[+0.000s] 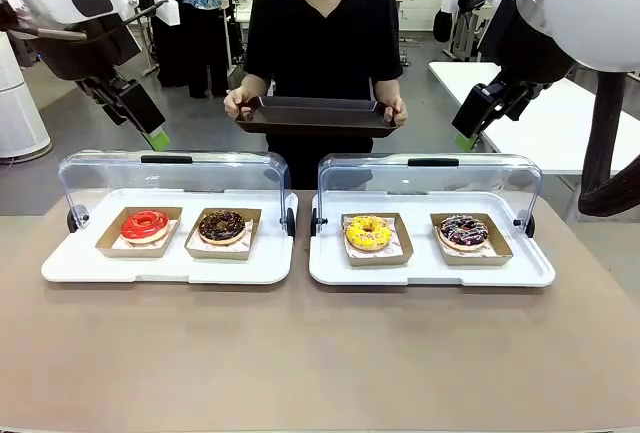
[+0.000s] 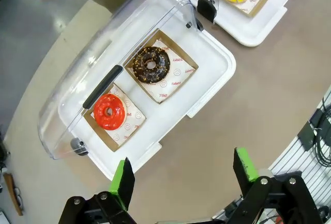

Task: Provide the desired donut to the person.
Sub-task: Pick up and lift the Paper togo box containing the Donut pointed at by the person.

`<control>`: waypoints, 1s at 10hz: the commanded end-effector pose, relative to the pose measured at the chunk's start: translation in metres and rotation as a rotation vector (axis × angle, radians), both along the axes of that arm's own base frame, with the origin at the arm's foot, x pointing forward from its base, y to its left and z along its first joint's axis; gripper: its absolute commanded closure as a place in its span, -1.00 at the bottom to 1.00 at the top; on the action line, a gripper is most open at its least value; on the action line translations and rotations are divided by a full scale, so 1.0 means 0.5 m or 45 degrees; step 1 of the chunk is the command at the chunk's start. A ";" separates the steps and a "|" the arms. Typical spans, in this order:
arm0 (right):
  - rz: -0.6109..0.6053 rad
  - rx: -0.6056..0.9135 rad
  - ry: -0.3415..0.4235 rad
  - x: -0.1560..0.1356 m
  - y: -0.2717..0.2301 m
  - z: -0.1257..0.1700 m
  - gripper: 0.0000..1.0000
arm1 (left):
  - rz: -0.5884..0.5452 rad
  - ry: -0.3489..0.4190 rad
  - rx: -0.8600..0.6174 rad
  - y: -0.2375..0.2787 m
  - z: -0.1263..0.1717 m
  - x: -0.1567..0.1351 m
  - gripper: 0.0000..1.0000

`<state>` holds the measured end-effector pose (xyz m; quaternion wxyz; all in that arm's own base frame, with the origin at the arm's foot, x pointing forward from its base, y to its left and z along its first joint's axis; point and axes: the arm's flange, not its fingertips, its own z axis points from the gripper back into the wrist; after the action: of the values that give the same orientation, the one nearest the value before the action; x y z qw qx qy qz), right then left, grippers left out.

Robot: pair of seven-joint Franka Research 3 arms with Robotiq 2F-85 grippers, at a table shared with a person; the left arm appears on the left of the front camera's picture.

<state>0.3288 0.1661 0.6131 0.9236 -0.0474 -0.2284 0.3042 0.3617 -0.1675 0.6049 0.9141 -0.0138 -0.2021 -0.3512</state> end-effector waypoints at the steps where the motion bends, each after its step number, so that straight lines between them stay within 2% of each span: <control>1: 0.000 0.001 -0.005 -0.002 0.000 0.003 -1.00 | 0.001 0.014 -0.007 0.004 0.001 0.001 -1.00; 2: 0.312 0.084 0.122 0.024 -0.059 -0.007 -1.00 | 0.000 0.000 0.000 0.000 0.000 0.000 -1.00; 3: 0.468 0.232 0.235 0.055 -0.108 -0.011 -1.00 | -0.215 0.139 -0.221 0.064 0.013 0.022 -1.00; 4: 0.608 0.381 0.250 0.085 -0.164 -0.015 -1.00 | -0.360 0.253 -0.353 0.120 0.024 0.045 -1.00; 5: 0.719 0.518 0.264 0.104 -0.212 -0.023 -1.00 | -0.392 0.313 -0.451 0.167 0.035 0.061 -1.00; 6: 0.733 0.644 0.243 0.118 -0.269 -0.036 -1.00 | -0.486 0.372 -0.518 0.221 0.034 0.069 -1.00; 7: 0.727 0.732 0.221 0.120 -0.328 -0.054 -1.00 | -0.526 0.369 -0.604 0.289 0.027 0.061 -1.00; 8: 0.680 0.792 0.173 0.114 -0.380 -0.066 -1.00 | -0.559 0.313 -0.648 0.347 0.028 0.047 -1.00; 10: 0.644 0.949 0.030 0.089 -0.500 -0.087 -1.00 | -0.576 0.138 -0.732 0.456 0.018 0.014 -1.00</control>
<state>0.3718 -0.0684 0.5741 0.7870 0.3323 -0.2938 0.4288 0.3683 0.0502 0.6184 0.7943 -0.3268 -0.1992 -0.4718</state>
